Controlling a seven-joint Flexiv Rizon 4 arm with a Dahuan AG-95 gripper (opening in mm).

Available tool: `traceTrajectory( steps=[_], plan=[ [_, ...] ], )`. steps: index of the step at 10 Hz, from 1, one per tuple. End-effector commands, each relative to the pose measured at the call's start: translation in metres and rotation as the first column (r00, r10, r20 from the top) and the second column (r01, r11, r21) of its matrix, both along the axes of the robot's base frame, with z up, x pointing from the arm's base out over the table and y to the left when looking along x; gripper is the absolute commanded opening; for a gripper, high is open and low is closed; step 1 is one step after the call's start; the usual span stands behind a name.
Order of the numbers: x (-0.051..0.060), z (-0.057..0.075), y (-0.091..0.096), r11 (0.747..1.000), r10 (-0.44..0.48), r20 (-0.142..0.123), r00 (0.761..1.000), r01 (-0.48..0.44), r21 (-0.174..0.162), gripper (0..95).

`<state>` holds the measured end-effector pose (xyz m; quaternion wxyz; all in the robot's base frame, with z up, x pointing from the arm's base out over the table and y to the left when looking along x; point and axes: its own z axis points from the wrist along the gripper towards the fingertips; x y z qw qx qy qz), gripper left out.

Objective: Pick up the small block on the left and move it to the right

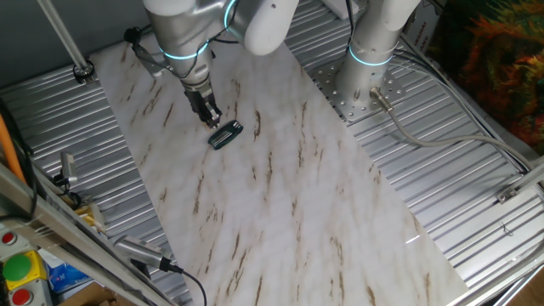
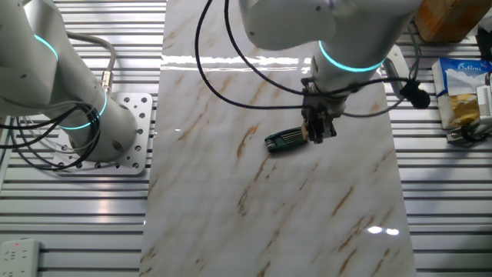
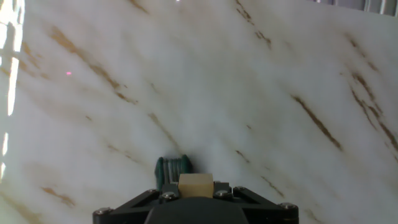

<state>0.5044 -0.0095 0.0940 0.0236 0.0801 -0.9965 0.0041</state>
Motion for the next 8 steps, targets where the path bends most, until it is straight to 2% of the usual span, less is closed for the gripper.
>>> traceTrajectory(
  steps=[1,3,5,8],
  plan=[
    [0.006,-0.009,0.035,1.000,-0.027,0.005,1.000,0.027,0.000,0.0],
    [0.010,-0.015,0.082,0.998,-0.066,0.004,0.998,0.066,0.002,0.0],
    [0.011,-0.029,0.127,0.994,-0.107,0.008,0.994,0.107,0.004,0.0],
    [0.011,-0.039,0.173,0.977,-0.211,0.002,0.978,0.210,0.044,0.0]
  ],
)
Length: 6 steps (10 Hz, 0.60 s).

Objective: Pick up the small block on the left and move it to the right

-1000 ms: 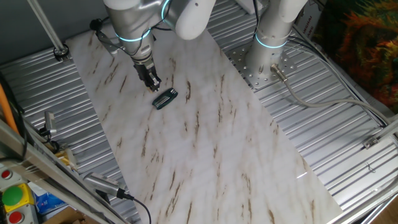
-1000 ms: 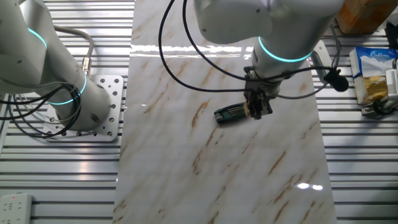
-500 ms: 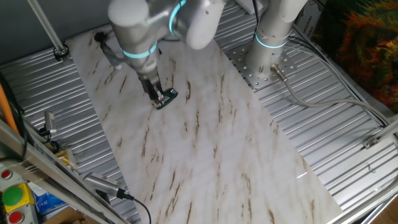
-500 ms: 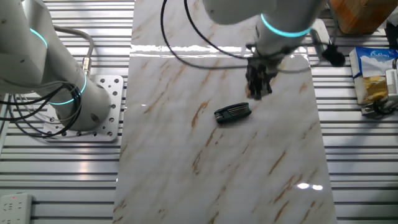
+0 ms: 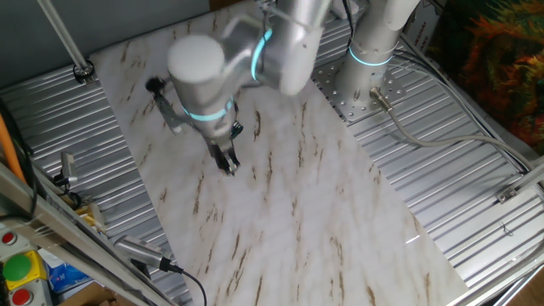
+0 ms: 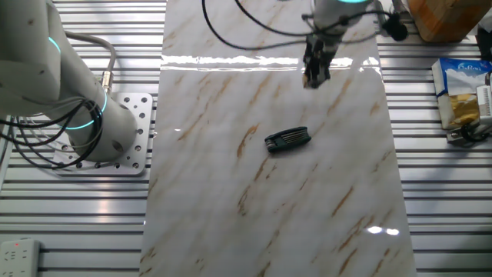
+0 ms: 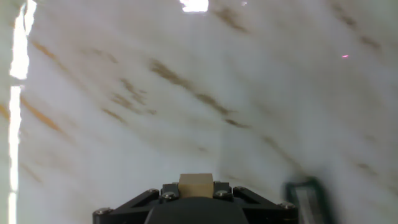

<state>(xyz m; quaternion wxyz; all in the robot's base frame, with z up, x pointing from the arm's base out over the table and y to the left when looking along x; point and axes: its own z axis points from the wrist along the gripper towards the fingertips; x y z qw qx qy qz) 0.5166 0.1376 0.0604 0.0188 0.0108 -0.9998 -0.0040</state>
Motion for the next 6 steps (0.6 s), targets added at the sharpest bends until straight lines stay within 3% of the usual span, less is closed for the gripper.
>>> traceTrajectory(
  steps=[1,2,6],
  plan=[
    [-0.006,-0.009,0.029,0.996,-0.082,0.001,0.997,0.082,0.035,0.0],
    [-0.010,-0.011,0.030,0.992,-0.114,-0.003,0.993,0.114,0.054,0.0],
    [-0.023,-0.024,0.032,0.991,-0.120,-0.005,0.993,0.121,0.052,0.0]
  ],
)
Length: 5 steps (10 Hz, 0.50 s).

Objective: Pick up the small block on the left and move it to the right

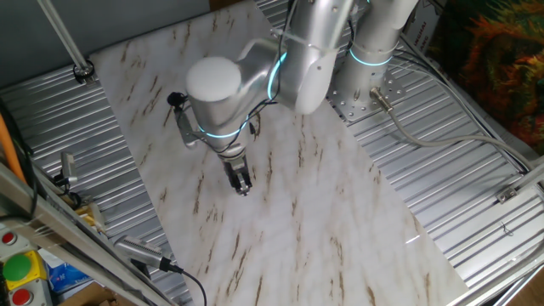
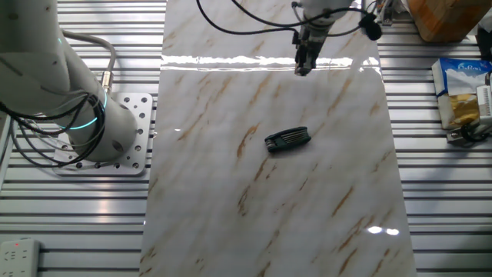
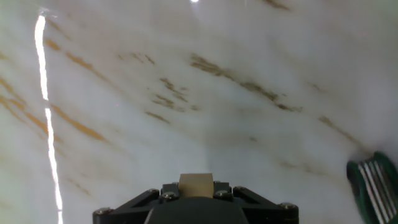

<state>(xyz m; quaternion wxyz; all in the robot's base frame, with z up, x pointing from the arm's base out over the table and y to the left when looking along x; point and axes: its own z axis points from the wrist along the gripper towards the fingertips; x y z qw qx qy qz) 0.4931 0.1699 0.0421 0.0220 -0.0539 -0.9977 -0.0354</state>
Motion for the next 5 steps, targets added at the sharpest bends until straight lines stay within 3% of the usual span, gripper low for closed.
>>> traceTrajectory(
  steps=[1,5],
  plan=[
    [0.0003,-0.0084,0.0003,1.000,0.010,0.005,1.000,-0.010,-0.010,0.0],
    [-0.0023,-0.0167,0.0005,1.000,0.021,0.008,1.000,-0.020,-0.018,0.0]
  ],
)
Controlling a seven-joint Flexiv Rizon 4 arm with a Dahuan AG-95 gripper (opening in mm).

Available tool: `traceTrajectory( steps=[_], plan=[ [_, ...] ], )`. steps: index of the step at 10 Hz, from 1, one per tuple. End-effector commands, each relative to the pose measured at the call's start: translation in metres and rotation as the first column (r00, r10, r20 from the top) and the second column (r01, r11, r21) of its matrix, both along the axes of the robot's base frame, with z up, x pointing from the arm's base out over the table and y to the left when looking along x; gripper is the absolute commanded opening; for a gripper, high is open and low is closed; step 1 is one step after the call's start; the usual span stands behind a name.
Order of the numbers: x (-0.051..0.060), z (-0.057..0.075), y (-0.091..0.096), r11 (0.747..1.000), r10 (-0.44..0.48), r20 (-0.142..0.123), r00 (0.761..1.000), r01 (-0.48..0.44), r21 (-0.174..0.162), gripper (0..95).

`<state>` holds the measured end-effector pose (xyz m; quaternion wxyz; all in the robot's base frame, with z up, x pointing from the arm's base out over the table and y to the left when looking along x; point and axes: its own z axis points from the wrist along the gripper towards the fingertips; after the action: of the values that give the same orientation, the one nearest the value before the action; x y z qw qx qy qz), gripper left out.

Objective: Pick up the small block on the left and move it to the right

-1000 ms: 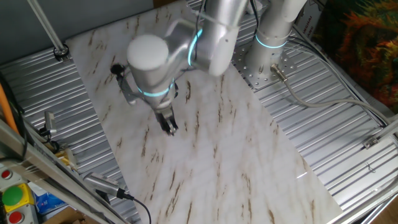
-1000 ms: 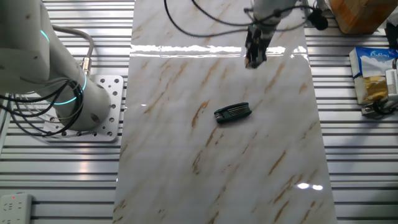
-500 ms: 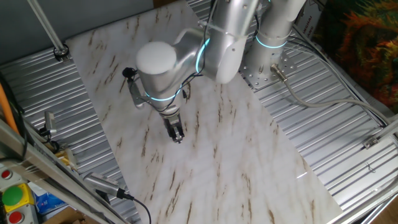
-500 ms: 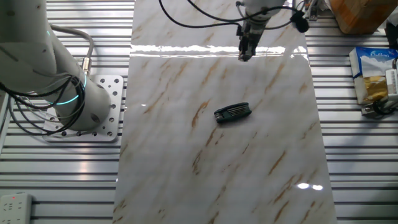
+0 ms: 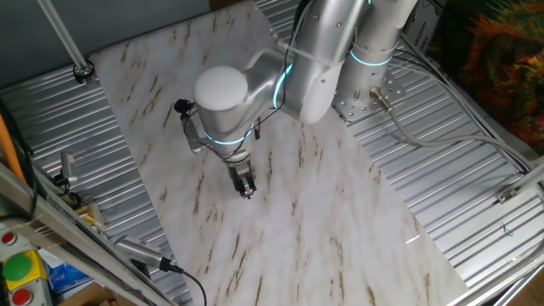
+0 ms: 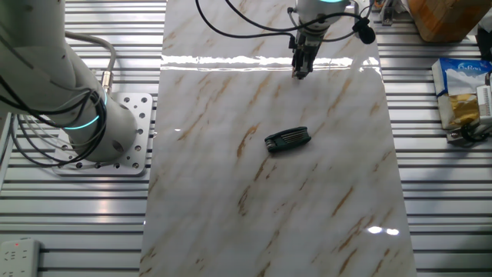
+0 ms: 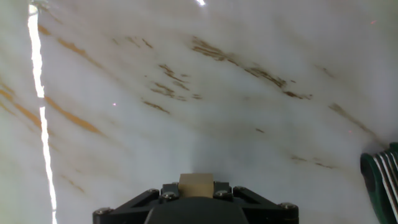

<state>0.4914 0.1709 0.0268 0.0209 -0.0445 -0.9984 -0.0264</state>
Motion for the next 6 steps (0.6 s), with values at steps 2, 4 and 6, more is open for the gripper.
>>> traceTrajectory(
  steps=[2,4,6],
  plan=[
    [-0.0004,-0.0034,0.0000,1.000,0.002,0.007,1.000,-0.002,-0.003,0.0],
    [-0.0003,-0.0059,0.0005,1.000,0.011,0.010,1.000,-0.011,0.001,0.0],
    [0.0012,-0.0099,0.0031,1.000,0.007,0.011,1.000,-0.007,-0.006,0.0]
  ],
)
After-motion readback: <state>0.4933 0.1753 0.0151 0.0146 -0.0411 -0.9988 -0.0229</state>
